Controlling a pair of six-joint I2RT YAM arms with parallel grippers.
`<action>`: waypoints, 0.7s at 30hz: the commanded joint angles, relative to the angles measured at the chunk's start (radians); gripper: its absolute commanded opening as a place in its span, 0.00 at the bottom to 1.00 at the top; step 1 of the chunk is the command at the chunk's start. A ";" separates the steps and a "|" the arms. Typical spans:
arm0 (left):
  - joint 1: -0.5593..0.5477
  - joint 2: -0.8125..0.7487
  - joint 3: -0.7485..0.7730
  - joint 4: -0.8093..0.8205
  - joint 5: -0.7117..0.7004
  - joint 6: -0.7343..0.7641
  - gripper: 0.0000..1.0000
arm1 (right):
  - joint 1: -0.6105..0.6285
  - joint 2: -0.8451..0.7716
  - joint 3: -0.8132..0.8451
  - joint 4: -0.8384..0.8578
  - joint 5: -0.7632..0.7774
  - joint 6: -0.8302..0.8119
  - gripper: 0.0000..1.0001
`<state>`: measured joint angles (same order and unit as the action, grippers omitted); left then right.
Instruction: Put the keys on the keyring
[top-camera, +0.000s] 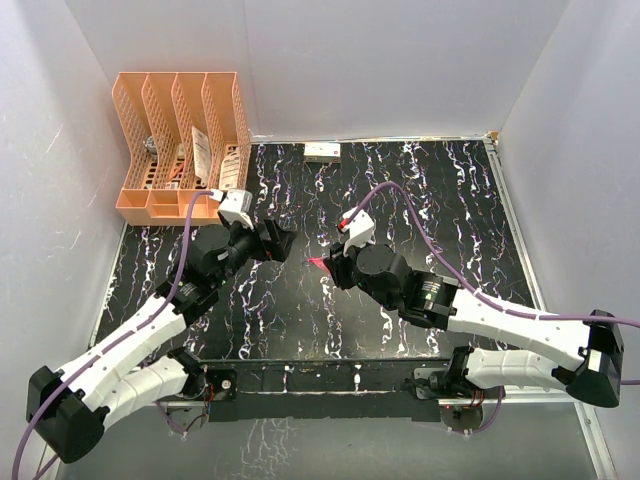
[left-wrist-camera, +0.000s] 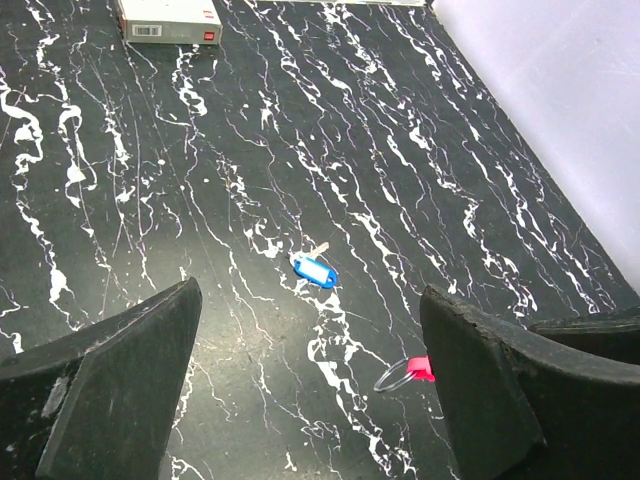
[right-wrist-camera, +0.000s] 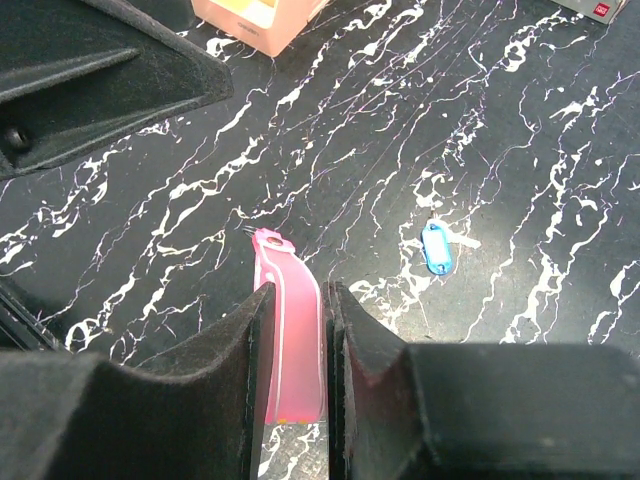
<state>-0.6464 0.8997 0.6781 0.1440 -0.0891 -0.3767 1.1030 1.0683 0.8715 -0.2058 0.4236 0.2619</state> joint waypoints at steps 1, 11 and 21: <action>-0.004 -0.018 -0.008 0.059 0.029 -0.017 0.89 | -0.002 0.000 0.036 0.048 0.018 -0.012 0.22; -0.004 -0.089 -0.105 0.163 0.228 0.026 0.89 | -0.001 -0.016 0.030 0.039 0.015 0.017 0.22; -0.004 -0.128 -0.242 0.298 0.320 -0.035 0.86 | -0.002 -0.010 0.052 0.017 0.041 0.018 0.22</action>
<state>-0.6464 0.8257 0.4931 0.3302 0.1741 -0.3878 1.1030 1.0790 0.8757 -0.2176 0.4271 0.2710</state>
